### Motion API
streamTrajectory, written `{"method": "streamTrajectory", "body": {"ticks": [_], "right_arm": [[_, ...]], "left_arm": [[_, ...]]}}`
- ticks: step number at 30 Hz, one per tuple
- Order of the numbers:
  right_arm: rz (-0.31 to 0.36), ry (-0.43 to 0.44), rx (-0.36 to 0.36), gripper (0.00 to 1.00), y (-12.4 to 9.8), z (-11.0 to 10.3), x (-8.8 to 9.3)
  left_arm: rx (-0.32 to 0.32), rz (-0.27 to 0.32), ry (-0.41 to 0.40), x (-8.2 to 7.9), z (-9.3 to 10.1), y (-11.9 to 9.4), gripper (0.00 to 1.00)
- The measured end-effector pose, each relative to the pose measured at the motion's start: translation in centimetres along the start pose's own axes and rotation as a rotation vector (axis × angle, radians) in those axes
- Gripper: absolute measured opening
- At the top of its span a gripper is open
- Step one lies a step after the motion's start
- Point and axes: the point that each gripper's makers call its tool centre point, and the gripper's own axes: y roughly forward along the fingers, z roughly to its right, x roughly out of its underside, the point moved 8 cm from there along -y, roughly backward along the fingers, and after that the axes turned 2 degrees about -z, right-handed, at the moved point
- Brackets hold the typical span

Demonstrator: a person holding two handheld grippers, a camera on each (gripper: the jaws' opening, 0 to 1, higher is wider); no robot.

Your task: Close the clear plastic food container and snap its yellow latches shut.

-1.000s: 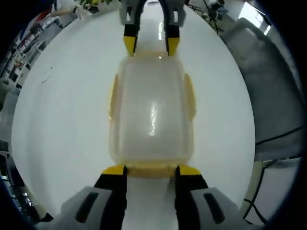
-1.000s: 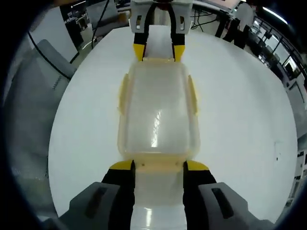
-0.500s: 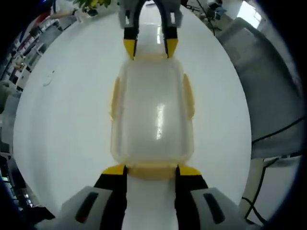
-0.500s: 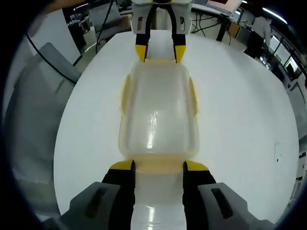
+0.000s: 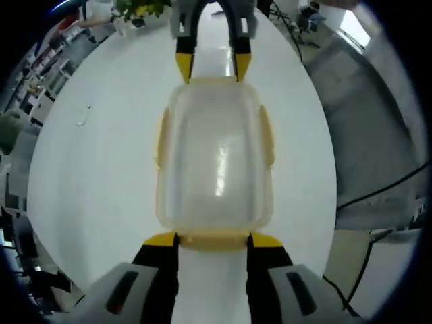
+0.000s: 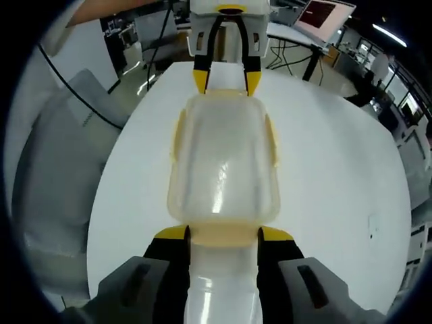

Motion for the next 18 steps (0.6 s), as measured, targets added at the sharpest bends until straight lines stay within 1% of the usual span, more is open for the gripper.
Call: {"method": "streamTrajectory", "body": {"ticks": [5, 10, 13, 18], "right_arm": [[0.018, -0.015, 0.007, 0.34, -1.6, -0.4, -0.1], [0.029, -0.031, 0.018, 0.34, -3.4, -0.7, 0.2], [0.025, -0.036, 0.022, 0.34, -4.3, -0.9, 0.9], [0.007, -0.028, 0.029, 0.35, -5.8, -1.2, 2.8]], "left_arm": [[-0.013, -0.007, -0.009, -0.9, 0.6, -1.3, 0.33], [-0.022, 0.000, -0.022, -2.3, 1.4, -2.5, 0.33], [-0.027, 0.007, -0.021, -3.5, 1.7, -2.8, 0.33], [-0.030, 0.036, -0.024, -5.8, 1.9, -2.9, 0.33]]}}
